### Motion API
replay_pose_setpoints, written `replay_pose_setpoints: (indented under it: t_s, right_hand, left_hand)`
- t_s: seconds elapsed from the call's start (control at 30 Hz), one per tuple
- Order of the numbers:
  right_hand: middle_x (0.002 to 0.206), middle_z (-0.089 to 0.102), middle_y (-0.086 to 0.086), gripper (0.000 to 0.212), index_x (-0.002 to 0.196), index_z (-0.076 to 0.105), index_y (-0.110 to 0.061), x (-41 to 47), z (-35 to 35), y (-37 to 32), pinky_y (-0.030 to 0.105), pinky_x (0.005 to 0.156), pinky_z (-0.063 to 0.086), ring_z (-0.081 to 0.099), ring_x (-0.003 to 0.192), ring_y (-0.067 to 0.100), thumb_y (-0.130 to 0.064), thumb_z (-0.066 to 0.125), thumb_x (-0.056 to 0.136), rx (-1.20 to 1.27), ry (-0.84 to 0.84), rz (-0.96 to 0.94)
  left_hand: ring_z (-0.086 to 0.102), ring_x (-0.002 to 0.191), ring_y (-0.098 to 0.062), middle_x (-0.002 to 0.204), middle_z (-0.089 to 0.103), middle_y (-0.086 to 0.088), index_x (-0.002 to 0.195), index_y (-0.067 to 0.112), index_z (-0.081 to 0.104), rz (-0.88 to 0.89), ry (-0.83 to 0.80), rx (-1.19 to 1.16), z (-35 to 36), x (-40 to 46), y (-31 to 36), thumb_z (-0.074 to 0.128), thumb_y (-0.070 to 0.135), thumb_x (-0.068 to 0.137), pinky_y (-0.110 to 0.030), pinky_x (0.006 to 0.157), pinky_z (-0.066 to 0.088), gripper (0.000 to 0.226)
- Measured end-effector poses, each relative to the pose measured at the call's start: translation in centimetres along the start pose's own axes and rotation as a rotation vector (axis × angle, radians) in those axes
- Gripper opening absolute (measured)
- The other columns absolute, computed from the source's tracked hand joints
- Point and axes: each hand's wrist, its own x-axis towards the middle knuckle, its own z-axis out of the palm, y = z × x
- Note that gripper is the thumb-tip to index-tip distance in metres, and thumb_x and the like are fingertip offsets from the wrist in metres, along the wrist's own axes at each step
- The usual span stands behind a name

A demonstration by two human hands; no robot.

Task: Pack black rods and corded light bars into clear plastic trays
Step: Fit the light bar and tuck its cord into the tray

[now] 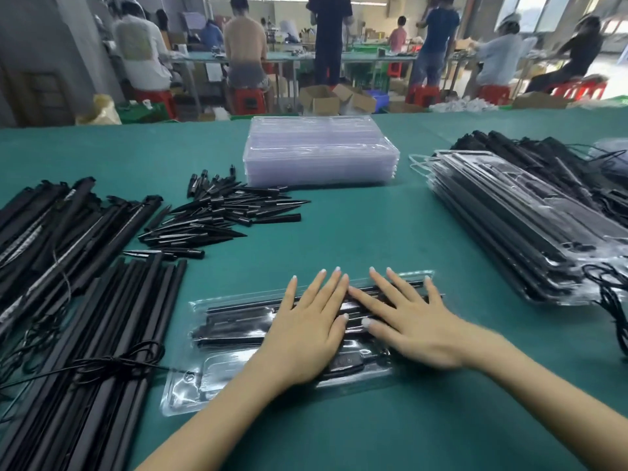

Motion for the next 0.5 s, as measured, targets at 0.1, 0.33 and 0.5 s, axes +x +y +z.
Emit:
replay_pose_setpoints:
  t_s: [0.1,0.33,0.5]
  right_hand:
    - [0.154,0.006,-0.022,0.040,0.139,0.009,-0.054,0.9,-2.3,1.7,0.047,0.119,-0.004,-0.003,0.146,0.006,-0.055,0.014,0.099,0.564,0.030,-0.049]
    - [0.161,-0.003,0.000,0.050,0.143,-0.009,-0.055,0.7,0.2,3.3,0.055,0.114,-0.013,-0.014,0.145,0.009,-0.058,0.008,0.095,-0.011,0.170,0.194]
    - [0.160,-0.013,0.000,0.058,0.140,-0.020,-0.055,1.1,0.9,3.3,0.065,0.109,-0.012,-0.015,0.146,0.015,-0.061,-0.010,0.084,-0.143,0.166,0.237]
  left_hand:
    - [-0.023,0.142,-0.006,0.155,-0.022,0.014,0.149,0.030,-0.016,-0.007,-0.034,0.011,-0.2,0.1,0.0,0.009,0.038,0.102,-0.043,0.117,-0.013,0.054]
    - [-0.024,0.142,-0.006,0.155,-0.024,0.014,0.148,0.033,-0.018,-0.018,-0.039,0.019,-0.6,-0.2,0.6,0.007,0.038,0.102,-0.044,0.117,-0.013,0.053]
    - [-0.021,0.144,-0.010,0.157,-0.021,0.010,0.150,0.029,-0.015,-0.027,-0.083,0.008,-0.9,0.4,0.7,0.007,0.036,0.102,-0.048,0.117,-0.010,0.053]
